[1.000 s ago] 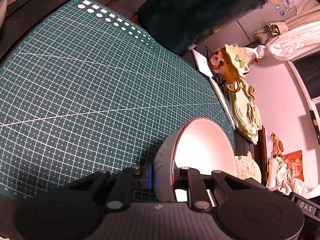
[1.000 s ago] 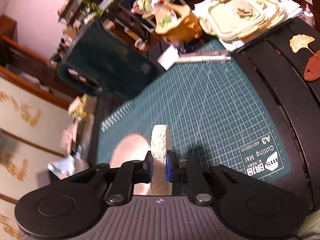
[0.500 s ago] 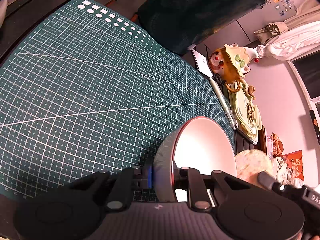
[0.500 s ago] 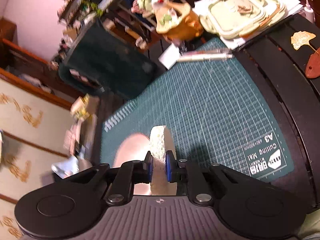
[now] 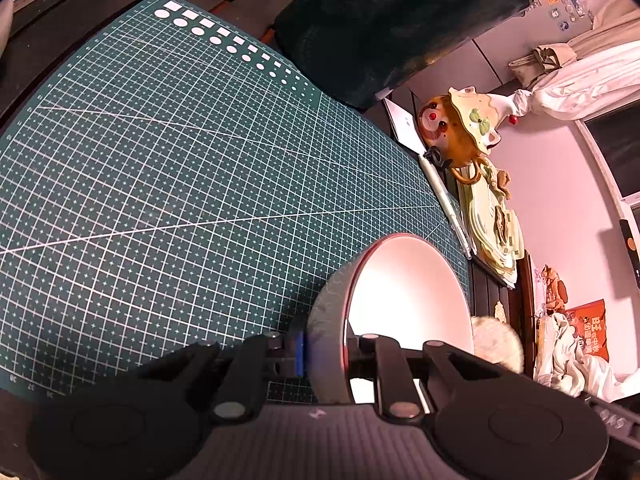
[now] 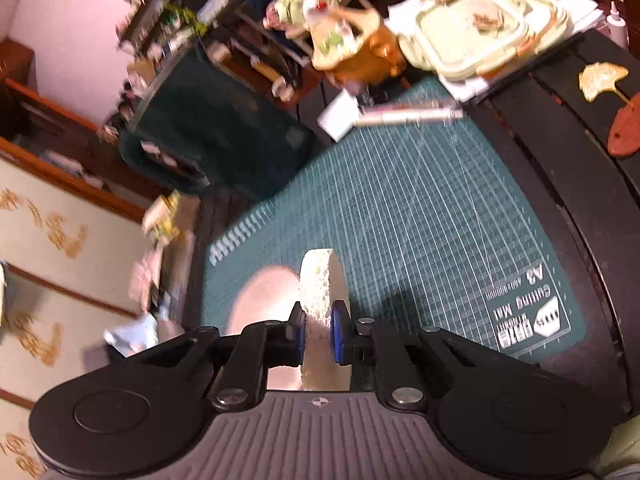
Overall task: Clean bowl
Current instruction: 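Rub the cream sponge along the bowl's outer wall with the right gripper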
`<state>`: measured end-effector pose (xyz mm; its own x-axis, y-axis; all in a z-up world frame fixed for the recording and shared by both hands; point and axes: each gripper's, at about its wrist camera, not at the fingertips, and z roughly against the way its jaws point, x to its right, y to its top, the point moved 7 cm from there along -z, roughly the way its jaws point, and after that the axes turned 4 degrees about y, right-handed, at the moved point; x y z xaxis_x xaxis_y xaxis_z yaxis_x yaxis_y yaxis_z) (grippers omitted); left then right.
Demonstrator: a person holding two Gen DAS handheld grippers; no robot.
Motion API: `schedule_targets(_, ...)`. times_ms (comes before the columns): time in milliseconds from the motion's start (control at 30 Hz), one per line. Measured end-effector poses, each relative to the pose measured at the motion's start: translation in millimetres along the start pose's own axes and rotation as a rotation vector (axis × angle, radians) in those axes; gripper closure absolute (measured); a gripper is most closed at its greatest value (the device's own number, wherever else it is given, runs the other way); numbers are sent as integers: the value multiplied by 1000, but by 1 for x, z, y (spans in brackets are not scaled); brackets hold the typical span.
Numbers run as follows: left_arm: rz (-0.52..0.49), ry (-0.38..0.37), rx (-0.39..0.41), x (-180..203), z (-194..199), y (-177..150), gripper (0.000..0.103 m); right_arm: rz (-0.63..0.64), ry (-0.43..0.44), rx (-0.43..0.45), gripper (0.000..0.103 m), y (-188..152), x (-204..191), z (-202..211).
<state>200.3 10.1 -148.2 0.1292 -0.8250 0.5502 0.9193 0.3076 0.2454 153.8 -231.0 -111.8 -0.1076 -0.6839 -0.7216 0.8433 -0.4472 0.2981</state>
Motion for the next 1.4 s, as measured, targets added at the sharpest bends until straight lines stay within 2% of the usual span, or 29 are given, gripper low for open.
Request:
schedule_targets(200,1,-4,-5,0,-2,1,86,-24,60,68,90,13,-4,16)
schedule_targets(333,6,-8,-4,1,-3,1,86,-6,5,-4,90,0,2,0)
schedule_targets(467,1,-5,-5,4,-5,2,86,-28,52,49,90,11,-2,12)
schedule_targets(567,7,-8,-6,5,-7,1,86,-31,58,56,90,10,-2,14)
schedule_targets(633,8,-9,-6,5,-7,2,86,-6,17,12,90,1,1,4)
schedule_targets(733,7,-8,-4,6,-8,2,86,-10,15,2,90,1,0,2)
schedule_targets(833,4,-6,-5,6,-8,2,86,-27,57,69,90,13,-4,16)
schedule_targets(1033,11,-10,-5,3,-8,3,86,-14,5,-6,90,-3,5,0)
schedule_targets(1200,6,-8,-6,0,-4,2,86,-27,60,67,90,11,-3,15)
schedule_targets(1267,9,-9,-6,-1,-3,2,86,-26,58,64,90,9,-2,15)
schedule_targets(1333,11,-10,-5,-1,-3,2,86,-1,4,2,90,-4,2,2)
schedule_targets(1400,11,-10,-3,-2,-2,1,86,5,3,-14,90,-5,0,0)
